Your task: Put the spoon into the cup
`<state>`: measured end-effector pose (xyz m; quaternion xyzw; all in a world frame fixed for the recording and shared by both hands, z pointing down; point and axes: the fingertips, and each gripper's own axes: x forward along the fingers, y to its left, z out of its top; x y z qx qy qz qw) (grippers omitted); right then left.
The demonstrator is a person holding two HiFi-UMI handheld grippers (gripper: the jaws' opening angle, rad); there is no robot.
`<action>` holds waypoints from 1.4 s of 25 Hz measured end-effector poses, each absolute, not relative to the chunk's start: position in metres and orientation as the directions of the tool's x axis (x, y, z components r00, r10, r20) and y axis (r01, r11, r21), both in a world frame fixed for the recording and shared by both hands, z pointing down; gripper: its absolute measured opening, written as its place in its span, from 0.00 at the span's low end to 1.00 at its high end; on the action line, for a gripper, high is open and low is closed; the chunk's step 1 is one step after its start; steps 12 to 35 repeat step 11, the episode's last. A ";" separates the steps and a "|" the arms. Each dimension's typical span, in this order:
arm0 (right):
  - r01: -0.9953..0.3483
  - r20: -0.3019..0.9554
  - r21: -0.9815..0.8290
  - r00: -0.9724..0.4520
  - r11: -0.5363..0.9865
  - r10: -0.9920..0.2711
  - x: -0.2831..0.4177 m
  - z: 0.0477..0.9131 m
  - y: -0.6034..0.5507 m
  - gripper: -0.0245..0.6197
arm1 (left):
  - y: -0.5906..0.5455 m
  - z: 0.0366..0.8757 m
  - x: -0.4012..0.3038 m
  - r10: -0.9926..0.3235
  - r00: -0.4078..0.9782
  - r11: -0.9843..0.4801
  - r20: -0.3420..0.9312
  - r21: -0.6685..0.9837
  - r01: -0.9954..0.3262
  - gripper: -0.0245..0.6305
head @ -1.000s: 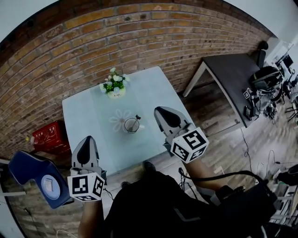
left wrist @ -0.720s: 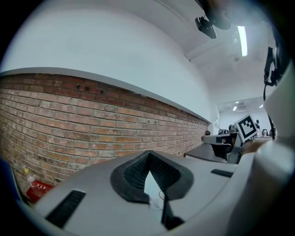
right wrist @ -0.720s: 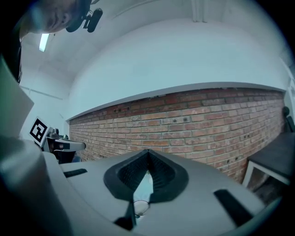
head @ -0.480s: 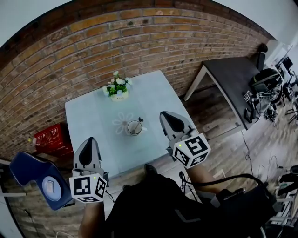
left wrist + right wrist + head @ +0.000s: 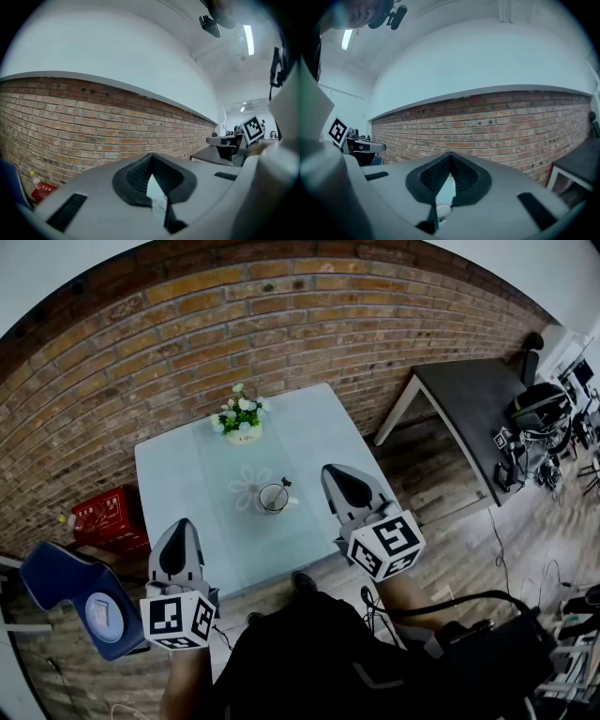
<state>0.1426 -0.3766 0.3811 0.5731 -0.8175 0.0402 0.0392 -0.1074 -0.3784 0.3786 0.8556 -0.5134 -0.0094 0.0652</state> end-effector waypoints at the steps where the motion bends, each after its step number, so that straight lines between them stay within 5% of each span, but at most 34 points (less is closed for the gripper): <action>1: -0.940 0.110 -0.023 -0.341 0.341 -0.933 0.143 0.381 -0.377 0.07 | -0.378 0.379 -0.107 -0.880 0.472 -0.464 0.051 0.121 -0.878 0.05; 35: -0.941 0.125 -0.045 -0.339 0.336 -0.932 0.151 0.381 -0.376 0.06 | -0.377 0.376 -0.100 -0.882 0.469 -0.460 0.049 0.128 -0.879 0.05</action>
